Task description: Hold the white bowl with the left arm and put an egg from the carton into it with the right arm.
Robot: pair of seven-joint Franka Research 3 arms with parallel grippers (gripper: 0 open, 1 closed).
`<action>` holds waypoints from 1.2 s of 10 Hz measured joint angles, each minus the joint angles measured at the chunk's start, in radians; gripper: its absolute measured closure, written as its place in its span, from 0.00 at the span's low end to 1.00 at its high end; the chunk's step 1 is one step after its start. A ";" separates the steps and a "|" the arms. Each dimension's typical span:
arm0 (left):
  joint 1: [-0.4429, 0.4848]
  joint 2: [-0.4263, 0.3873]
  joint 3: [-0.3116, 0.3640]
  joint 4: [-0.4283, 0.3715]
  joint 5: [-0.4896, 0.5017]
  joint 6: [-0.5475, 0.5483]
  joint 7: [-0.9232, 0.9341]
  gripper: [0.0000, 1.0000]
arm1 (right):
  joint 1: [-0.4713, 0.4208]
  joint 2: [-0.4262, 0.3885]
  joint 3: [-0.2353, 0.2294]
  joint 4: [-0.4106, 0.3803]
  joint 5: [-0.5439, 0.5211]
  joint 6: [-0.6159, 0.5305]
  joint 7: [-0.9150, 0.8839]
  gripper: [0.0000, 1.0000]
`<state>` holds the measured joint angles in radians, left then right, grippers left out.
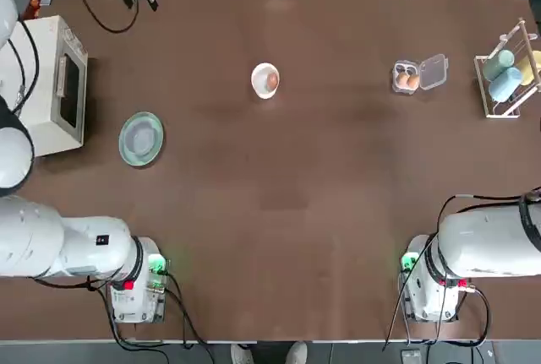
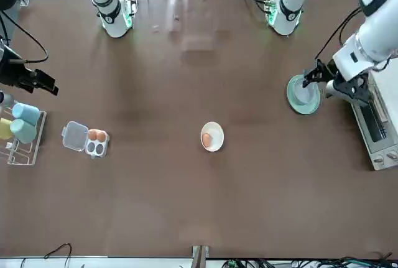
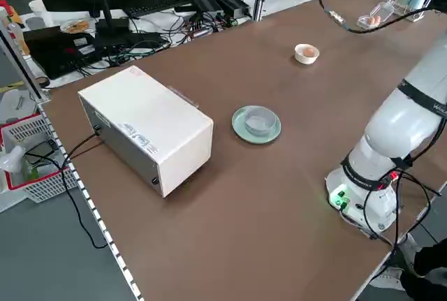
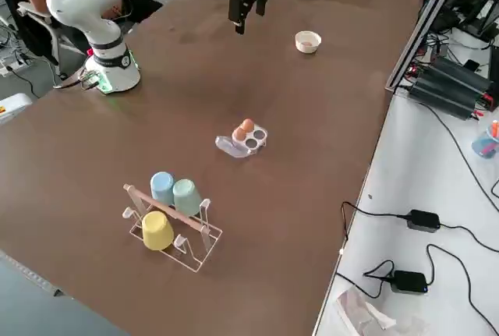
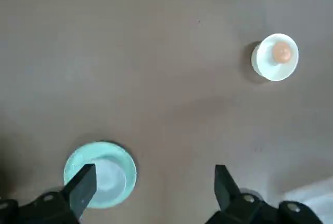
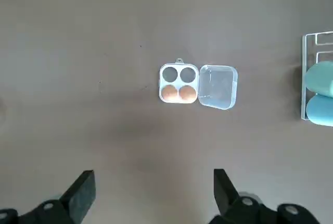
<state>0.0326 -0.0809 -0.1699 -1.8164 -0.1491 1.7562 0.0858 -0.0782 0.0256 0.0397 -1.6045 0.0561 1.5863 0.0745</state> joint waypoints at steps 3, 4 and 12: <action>0.000 -0.036 -0.008 0.067 0.070 -0.088 -0.112 0.00 | 0.000 -0.001 0.000 0.000 0.000 0.003 0.001 0.00; 0.000 -0.028 -0.013 0.127 0.090 -0.154 -0.166 0.00 | 0.000 -0.002 0.000 0.000 0.000 0.004 0.001 0.00; 0.012 0.071 -0.013 0.245 0.101 -0.219 -0.306 0.00 | 0.011 -0.002 0.005 0.000 0.000 0.012 0.028 0.00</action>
<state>0.0446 -0.0100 -0.1830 -1.5712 -0.0484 1.5377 -0.2206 -0.0671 0.0241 0.0448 -1.6047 0.0561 1.5979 0.1023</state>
